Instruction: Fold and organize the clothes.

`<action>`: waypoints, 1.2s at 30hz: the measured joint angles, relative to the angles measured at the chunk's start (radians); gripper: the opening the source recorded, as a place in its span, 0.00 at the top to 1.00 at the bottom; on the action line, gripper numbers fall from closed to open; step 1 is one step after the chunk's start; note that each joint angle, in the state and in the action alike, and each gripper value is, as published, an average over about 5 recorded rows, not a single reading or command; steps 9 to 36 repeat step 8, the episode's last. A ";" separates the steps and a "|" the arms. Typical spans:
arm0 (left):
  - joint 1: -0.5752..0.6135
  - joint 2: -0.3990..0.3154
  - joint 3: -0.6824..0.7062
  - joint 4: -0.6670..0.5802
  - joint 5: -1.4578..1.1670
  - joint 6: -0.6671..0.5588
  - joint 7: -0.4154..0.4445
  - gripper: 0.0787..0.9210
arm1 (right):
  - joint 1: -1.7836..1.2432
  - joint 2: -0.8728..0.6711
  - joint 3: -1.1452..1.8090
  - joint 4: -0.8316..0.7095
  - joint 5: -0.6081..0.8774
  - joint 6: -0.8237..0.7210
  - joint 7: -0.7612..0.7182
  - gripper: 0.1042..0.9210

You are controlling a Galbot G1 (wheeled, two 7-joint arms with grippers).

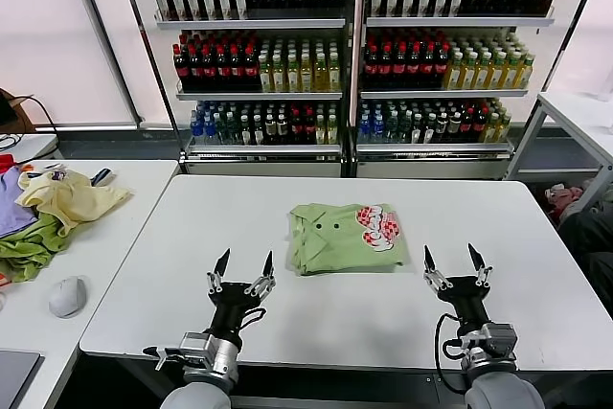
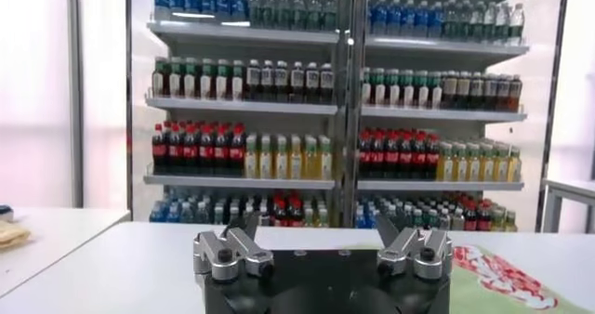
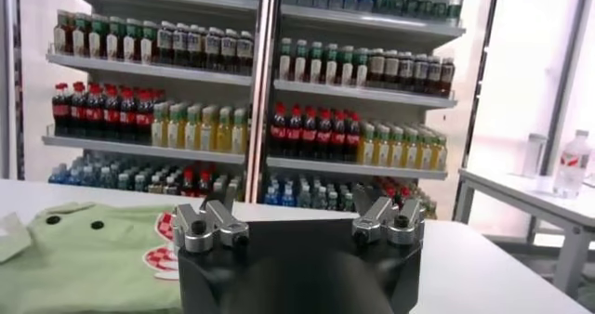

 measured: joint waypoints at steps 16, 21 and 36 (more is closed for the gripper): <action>0.016 0.001 -0.009 -0.011 0.001 0.010 -0.001 0.12 | -0.027 0.007 0.003 0.028 -0.019 0.001 0.012 0.12; 0.016 0.001 -0.009 -0.011 0.001 0.010 -0.001 0.12 | -0.027 0.007 0.003 0.028 -0.019 0.001 0.012 0.12; 0.016 0.001 -0.009 -0.011 0.001 0.010 -0.001 0.12 | -0.027 0.007 0.003 0.028 -0.019 0.001 0.012 0.12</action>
